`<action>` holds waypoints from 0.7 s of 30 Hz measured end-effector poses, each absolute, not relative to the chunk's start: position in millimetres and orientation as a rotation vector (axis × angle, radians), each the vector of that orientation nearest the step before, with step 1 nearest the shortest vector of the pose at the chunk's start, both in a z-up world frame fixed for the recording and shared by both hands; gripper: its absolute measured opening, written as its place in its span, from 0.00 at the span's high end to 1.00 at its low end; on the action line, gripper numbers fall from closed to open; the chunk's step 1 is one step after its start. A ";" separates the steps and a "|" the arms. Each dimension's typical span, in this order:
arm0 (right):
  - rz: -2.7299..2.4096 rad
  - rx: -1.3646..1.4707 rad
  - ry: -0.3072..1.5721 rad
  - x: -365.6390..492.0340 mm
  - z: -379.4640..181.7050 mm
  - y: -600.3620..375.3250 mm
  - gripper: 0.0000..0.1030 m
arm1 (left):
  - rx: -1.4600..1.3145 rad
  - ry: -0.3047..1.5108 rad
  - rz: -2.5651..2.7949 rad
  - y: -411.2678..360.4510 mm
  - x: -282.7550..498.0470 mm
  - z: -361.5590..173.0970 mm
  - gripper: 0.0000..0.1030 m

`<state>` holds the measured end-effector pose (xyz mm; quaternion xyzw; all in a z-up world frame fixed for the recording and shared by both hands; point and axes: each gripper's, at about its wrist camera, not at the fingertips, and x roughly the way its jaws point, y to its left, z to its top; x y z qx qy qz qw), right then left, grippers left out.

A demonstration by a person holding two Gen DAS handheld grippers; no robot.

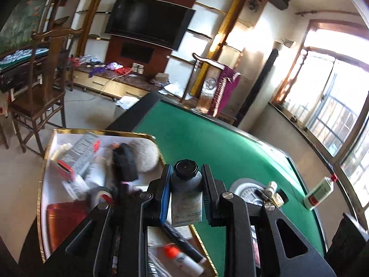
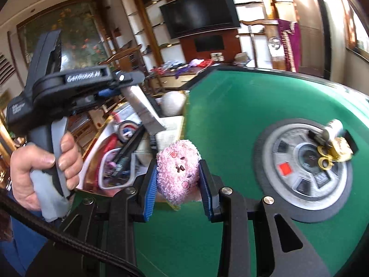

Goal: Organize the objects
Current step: 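Carry the hand cream tube and pink puff in both grippers over the tray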

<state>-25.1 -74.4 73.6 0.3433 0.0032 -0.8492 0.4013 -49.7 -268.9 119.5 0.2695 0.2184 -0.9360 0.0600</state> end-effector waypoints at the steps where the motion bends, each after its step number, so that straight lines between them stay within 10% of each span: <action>1: -2.135 0.867 0.014 -23.8 73.0 -81.8 0.70 | 0.816 0.663 -2.816 -276.6 -48.7 119.2 0.80; 21: -2.051 0.952 0.156 -21.4 28.7 -149.6 0.69 | 0.817 0.874 -2.581 -370.8 -51.5 65.9 0.79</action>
